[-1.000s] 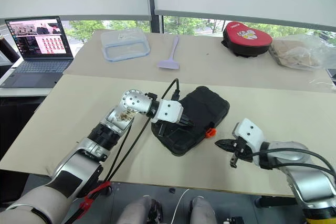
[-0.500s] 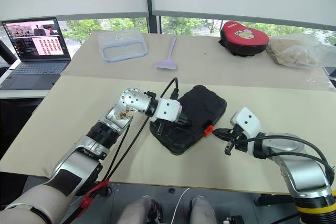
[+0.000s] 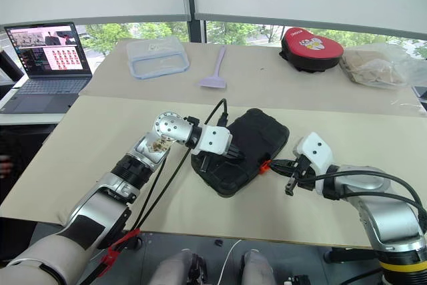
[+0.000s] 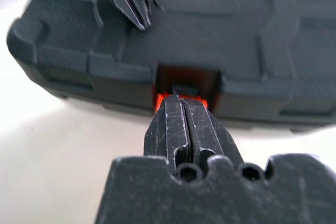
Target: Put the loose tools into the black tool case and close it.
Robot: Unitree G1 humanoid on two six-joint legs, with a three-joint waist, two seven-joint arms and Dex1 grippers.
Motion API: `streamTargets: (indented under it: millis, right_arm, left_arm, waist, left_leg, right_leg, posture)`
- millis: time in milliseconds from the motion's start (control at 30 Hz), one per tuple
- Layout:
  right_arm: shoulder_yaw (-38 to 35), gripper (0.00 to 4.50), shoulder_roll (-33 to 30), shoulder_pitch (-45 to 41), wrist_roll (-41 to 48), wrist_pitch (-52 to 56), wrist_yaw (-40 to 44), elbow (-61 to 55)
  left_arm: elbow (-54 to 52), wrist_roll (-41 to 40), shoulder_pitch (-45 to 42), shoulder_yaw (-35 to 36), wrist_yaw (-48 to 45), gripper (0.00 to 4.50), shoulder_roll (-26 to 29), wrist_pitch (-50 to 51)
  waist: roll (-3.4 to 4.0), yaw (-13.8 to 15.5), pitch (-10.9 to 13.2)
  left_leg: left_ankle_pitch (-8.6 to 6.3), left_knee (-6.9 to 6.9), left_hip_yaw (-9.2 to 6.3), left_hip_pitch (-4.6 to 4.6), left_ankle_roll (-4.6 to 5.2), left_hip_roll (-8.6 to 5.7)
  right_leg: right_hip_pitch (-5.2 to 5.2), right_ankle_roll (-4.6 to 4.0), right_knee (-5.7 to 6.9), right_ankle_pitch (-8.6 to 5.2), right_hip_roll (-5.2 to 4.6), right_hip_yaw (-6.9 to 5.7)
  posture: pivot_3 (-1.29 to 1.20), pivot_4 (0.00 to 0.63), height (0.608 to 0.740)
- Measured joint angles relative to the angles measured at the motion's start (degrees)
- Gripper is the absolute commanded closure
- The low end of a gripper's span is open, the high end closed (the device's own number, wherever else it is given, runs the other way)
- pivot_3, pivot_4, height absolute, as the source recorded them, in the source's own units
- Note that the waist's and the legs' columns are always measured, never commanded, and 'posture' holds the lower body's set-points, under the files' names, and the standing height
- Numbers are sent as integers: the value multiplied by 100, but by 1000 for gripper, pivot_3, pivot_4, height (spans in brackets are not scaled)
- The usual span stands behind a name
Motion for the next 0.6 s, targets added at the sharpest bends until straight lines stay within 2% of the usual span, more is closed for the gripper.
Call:
streamTargets:
  millis: [133, 333, 433, 600]
  right_arm:
    - [6, 4500, -68, 13, 22, 19, 43, -34]
    - [-683, 4500, -749, 793, 413, 139, 560, -361]
    - [-458, 4500, -652, 902, 221, 66, 473, -302]
    - [34, 4500, -276, 328, -63, -19, 77, 24]
  left_arm:
    - [2, 0, 0, -3, 12, 4393, -11, -1]
    - [13, 0, 15, -11, 32, 4393, 9, -15]
    - [32, 0, 14, -10, 36, 4393, 20, -22]
    - [52, 0, -4, -18, 42, 4393, -8, -29]
  waist:
    - [0, 12, 0]
    - [-7, 21, -6]
    - [-6, 1, -11]
    - [-4, 11, -12]
  left_leg:
    - [0, 0, 0, -2, 0, -1]
    - [-3, -2, -1, 7, 4, 4]
    - [-4, -4, -1, 7, 6, 3]
    - [-3, -4, -1, 3, 5, -1]
  right_leg:
    - [0, 0, 0, 0, -2, -1]
    - [8, -1, -7, 3, -9, -1]
    - [5, 0, -8, 4, -18, 1]
    - [0, 3, -9, 6, -24, -2]
  posture:
    - [0, 150, 731]
    - [0, 150, 731]
    - [0, 150, 731]
    - [0, 150, 731]
